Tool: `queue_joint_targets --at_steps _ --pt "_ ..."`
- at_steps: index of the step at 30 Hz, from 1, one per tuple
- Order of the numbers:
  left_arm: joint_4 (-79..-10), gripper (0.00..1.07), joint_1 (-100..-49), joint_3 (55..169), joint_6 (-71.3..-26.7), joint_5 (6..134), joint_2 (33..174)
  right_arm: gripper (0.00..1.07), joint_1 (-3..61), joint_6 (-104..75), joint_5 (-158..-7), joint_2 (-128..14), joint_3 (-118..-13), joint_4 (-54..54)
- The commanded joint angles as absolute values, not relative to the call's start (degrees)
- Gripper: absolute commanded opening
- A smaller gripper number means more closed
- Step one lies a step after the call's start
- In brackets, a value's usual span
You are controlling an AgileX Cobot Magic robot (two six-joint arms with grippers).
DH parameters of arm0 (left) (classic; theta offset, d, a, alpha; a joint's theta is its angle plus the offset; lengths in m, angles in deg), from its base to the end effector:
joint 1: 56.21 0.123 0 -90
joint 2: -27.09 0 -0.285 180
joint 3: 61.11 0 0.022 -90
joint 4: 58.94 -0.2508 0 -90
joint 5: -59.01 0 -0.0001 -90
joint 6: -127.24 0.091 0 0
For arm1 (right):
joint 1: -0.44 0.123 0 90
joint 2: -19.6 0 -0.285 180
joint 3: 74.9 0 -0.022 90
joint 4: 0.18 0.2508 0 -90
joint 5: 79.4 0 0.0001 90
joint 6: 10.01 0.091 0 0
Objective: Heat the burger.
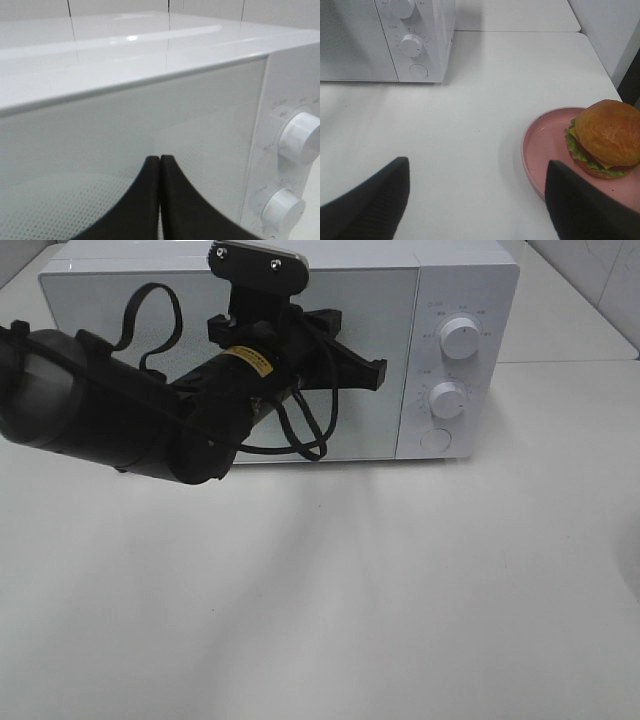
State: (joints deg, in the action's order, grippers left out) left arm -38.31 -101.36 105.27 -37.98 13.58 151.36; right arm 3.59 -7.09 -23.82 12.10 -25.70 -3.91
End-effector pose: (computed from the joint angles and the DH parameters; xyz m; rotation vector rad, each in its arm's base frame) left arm 0.3214 -0.2908 0.1804 0.4524 1.5962 -0.3923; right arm -0.0007 -0.0049 0.2818 -0.0047 1.9581 -0.0071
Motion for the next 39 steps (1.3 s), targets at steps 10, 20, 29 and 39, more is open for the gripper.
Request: queue_joint_targets --at_steps 10,20,29,39 --pt "-37.9 0.0 -106.5 105.8 -35.9 34.7 143.3 0.74 3.6 -7.5 -24.3 13.8 -25.7 -4.0" --pt "-38.4 0.0 -107.5 105.8 -36.8 68.8 133.4 0.74 3.6 -7.5 -24.3 13.8 -25.7 -4.0" --pt "-44.4 0.18 -107.5 105.8 -44.7 92.0 127.8 0.74 3.6 -7.5 -24.3 13.8 -25.7 -4.0" --pt "-57.1 1.02 -105.3 105.8 -71.4 108.7 124.7 0.74 3.6 -7.5 -24.3 13.8 -25.7 -4.0"
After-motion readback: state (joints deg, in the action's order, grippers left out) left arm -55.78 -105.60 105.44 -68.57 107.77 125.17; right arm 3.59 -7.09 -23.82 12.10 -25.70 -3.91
